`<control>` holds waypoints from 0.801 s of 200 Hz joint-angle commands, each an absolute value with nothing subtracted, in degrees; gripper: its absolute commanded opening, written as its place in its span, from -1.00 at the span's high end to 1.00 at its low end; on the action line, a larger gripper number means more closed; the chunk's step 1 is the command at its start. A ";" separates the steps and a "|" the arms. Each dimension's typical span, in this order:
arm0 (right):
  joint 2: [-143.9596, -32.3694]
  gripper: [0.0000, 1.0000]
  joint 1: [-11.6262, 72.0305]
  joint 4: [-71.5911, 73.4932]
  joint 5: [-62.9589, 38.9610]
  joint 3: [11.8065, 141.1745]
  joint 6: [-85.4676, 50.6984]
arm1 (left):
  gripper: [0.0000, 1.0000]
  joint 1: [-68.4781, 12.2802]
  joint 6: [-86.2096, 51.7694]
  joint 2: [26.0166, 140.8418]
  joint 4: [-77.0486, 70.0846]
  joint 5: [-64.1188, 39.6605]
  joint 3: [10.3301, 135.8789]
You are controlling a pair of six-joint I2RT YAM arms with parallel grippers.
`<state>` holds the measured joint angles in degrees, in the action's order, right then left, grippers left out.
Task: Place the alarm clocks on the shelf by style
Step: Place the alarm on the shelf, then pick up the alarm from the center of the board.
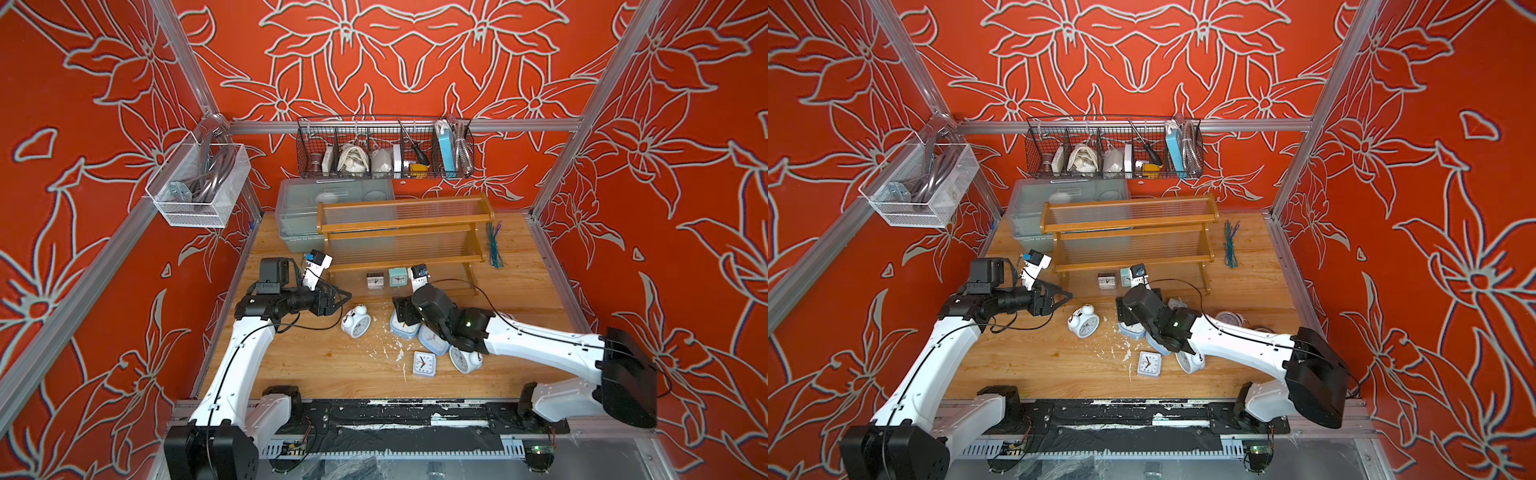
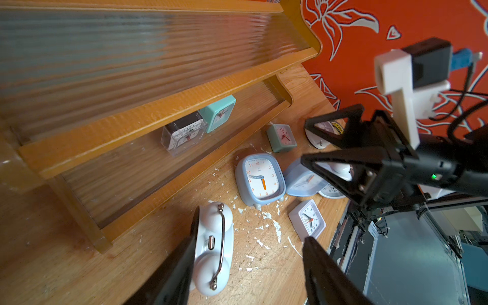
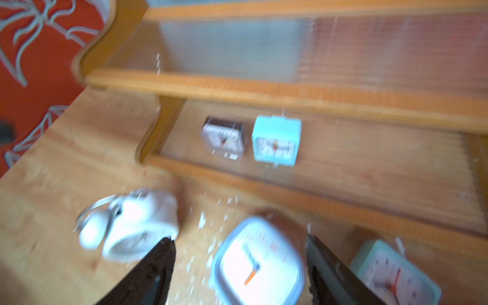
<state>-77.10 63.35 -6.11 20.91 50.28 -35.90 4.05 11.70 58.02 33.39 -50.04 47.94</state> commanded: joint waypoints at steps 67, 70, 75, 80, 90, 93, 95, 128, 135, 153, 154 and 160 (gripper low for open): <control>-71.03 -0.62 76.40 -26.44 24.48 42.54 -53.87 | -0.32 3.69 11.43 57.81 32.61 -51.33 47.37; -71.02 -0.63 76.52 -26.76 24.31 42.40 -54.03 | -0.32 3.69 11.43 57.80 32.62 -51.33 47.37; -71.06 -0.63 76.68 -27.50 24.18 42.30 -54.49 | -0.31 3.69 11.43 57.78 32.61 -51.33 47.35; -70.94 -0.63 76.87 -28.52 24.09 42.28 -55.01 | -0.32 3.69 11.43 57.76 32.61 -51.27 47.35; -70.52 -0.64 77.25 -29.97 24.25 42.19 -55.78 | -0.32 3.70 11.43 57.79 32.66 -51.24 47.37; -70.43 -0.63 77.32 -30.24 24.26 42.19 -56.08 | -0.31 3.69 11.43 57.74 32.62 -51.16 47.37; -70.34 -0.63 77.43 -30.43 24.30 42.14 -56.32 | -0.32 3.67 11.43 57.76 32.66 -51.16 47.37; -70.42 -0.65 78.30 -31.70 23.18 41.18 -61.16 | -0.32 3.73 11.51 57.90 32.62 -51.15 47.43; -71.09 -0.66 78.44 -31.26 22.74 40.88 -62.00 | -0.32 3.74 11.55 57.95 32.53 -51.11 47.33; -73.75 -0.69 78.58 -28.91 21.30 40.10 -63.84 | -0.32 3.70 11.51 58.05 32.43 -51.15 47.37; -73.84 -0.69 78.57 -28.78 21.20 40.05 -63.96 | -0.31 3.69 11.51 58.07 32.43 -51.15 47.37; -74.76 -0.70 78.66 -27.82 20.85 39.83 -64.39 | -0.32 3.69 11.51 58.00 32.47 -51.15 47.37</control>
